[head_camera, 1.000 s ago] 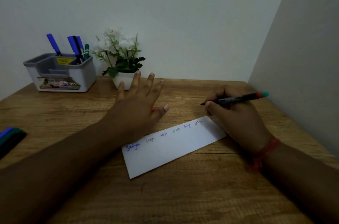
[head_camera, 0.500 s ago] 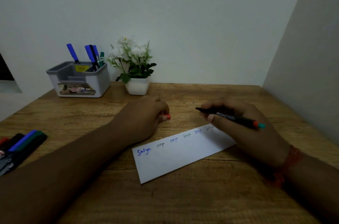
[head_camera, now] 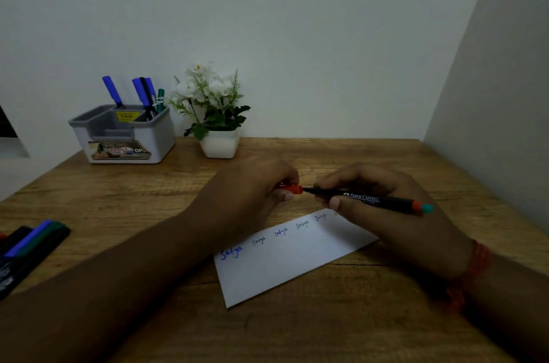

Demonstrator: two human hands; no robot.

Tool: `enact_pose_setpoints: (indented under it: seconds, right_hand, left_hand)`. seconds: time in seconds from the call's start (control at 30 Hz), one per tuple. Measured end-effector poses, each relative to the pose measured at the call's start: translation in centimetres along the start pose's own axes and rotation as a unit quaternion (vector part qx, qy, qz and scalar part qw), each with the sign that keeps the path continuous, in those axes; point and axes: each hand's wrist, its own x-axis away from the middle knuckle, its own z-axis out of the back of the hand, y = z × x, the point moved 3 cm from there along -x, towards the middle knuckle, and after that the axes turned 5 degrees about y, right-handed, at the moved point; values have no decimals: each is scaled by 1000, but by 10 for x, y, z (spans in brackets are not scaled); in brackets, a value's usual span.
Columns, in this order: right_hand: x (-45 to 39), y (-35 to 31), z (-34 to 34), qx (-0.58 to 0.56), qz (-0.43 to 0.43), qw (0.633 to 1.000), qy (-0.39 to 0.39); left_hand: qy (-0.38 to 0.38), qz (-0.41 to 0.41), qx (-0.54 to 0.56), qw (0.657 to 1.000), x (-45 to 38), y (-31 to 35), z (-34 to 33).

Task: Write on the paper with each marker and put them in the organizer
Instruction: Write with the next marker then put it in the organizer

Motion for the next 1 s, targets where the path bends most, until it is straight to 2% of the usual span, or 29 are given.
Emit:
enact_pose_setpoints:
  seconds: [0.2, 0.33, 0.47, 0.63, 0.87, 1.0]
  right_hand:
    - [1, -2, -2, -6, -2, 1000, 1]
    - [1, 0, -3, -56, -23, 998, 17]
    - [-1, 1, -1, 1, -20, 999, 51]
    - [-3, 4, -4, -42, -39, 997, 55]
    - [-9, 6, -7, -60, -66, 993, 76]
    - [-13, 1, -5, -78, -80, 988, 110]
  left_hand:
    - [-8, -15, 13, 1000, 1, 7, 2]
    - [-6, -25, 19, 999, 0, 11, 2]
    - [0, -31, 21, 999, -2, 14, 2]
    - [22, -62, 21, 998, -3, 28, 4]
    - [35, -20, 62, 997, -9, 34, 0]
    - [60, -32, 44, 997, -12, 31, 4]
